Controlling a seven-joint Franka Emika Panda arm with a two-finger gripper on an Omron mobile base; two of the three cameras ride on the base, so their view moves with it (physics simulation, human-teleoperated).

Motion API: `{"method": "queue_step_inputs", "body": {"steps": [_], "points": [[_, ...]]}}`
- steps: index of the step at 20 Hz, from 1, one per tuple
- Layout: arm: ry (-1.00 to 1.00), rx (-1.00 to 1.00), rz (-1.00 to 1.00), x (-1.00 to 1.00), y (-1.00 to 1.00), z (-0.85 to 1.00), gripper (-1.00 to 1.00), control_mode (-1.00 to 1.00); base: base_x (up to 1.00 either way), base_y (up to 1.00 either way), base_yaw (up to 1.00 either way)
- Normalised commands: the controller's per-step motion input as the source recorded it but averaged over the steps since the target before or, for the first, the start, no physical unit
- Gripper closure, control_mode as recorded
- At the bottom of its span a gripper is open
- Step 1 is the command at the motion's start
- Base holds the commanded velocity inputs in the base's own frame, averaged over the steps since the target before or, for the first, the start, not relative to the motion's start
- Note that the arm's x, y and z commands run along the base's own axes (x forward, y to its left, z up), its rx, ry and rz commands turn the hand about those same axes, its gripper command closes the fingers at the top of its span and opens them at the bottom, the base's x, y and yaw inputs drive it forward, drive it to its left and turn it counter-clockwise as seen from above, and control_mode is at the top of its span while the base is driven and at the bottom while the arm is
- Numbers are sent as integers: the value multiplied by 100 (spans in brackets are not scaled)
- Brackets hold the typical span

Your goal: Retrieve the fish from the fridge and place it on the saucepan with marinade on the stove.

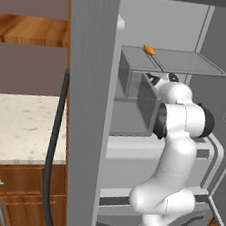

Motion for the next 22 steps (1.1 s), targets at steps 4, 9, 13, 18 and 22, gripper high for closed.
{"method": "queue_step_inputs", "body": {"steps": [4, 9, 13, 18, 22], "points": [[0, 0, 3, -41, 5, 20, 100, -100, 0, 0, 0], [-1, -1, 3, -53, 8, 13, 100, -100, 0, 0, 0], [-3, -2, 2, -75, 6, 23, 100, -100, 0, 0, 0], [-9, -2, 1, -83, 5, 43, 100, -100, 0, 0, 0], [-7, -3, 1, -86, 7, 54, 100, -100, 0, 0, 0]]}}
